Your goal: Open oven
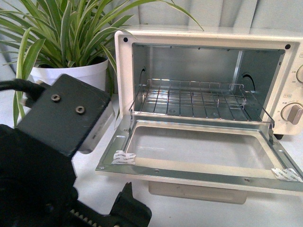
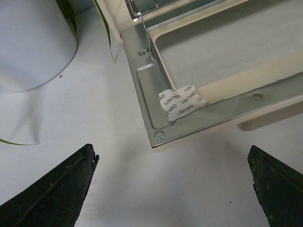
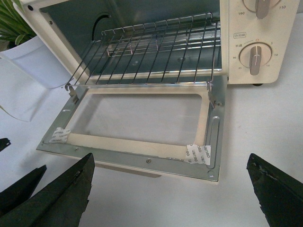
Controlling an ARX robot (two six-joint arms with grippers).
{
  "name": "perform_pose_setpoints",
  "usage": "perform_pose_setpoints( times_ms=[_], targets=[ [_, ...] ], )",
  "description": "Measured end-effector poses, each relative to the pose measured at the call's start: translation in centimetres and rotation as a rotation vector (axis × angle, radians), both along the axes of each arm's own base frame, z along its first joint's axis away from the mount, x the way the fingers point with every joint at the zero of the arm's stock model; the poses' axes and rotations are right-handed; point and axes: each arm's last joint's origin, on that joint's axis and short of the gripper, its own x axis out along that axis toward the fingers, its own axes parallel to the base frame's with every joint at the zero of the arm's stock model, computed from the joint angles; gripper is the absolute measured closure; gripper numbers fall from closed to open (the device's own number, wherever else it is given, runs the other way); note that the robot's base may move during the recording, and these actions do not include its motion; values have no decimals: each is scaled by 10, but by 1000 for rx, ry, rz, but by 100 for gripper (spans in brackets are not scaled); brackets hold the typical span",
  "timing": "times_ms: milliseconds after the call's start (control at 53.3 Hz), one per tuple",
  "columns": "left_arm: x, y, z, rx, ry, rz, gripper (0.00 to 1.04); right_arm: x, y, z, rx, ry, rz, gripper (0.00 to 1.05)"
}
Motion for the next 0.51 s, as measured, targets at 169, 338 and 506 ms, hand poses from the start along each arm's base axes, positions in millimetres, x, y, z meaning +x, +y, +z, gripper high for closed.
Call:
perform_pose_setpoints(
  times_ms=[169, 338, 506],
  targets=[
    [-40, 15, 18, -4, -57, -55, 7, -18, -5, -9, -9, -20, -3, 9],
    [-73, 63, 41, -137, -203, 165, 7, -43, -12, -23, -11, -104, -30, 9],
    [-97, 100, 42, -266, -271, 297, 7, -59, -17, -38, -29, -152, -44, 9]
  ],
)
